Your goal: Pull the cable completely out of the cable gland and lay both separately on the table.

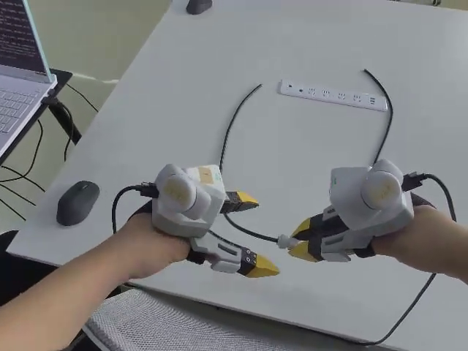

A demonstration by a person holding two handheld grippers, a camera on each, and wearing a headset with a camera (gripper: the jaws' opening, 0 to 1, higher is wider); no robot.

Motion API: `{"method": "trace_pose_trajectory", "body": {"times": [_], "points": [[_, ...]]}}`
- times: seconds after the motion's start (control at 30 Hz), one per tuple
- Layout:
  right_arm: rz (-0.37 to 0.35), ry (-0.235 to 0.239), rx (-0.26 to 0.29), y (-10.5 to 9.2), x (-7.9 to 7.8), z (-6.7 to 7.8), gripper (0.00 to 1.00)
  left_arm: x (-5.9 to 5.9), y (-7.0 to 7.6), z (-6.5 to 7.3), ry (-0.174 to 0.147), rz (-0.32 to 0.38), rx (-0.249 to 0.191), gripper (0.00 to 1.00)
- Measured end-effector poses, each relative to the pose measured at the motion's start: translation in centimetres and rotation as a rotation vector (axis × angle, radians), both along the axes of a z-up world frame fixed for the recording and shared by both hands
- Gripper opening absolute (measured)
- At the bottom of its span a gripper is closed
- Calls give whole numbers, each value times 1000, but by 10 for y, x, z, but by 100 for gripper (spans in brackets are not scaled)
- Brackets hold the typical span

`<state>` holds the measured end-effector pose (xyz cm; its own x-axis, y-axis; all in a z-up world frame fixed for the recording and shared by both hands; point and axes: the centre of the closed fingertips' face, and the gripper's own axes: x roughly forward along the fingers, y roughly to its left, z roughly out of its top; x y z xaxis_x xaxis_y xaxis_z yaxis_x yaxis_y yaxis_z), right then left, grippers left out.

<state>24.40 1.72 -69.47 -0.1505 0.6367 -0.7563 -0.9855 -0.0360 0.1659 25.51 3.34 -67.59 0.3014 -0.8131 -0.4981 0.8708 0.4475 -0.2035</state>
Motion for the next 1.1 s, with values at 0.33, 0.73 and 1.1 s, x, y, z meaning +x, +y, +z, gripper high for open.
{"method": "trace_pose_trajectory", "body": {"times": [0.33,0.73,1.1], "points": [[55,-31,6,0,-4,8,7,0,-11,-1,43,-32,-25,55],[84,-82,23,-6,-6,12,7,-4,-22,-1,93,-40,-73,35],[113,-116,33,-10,-10,12,7,-13,-30,-2,132,-65,-110,20]]}}
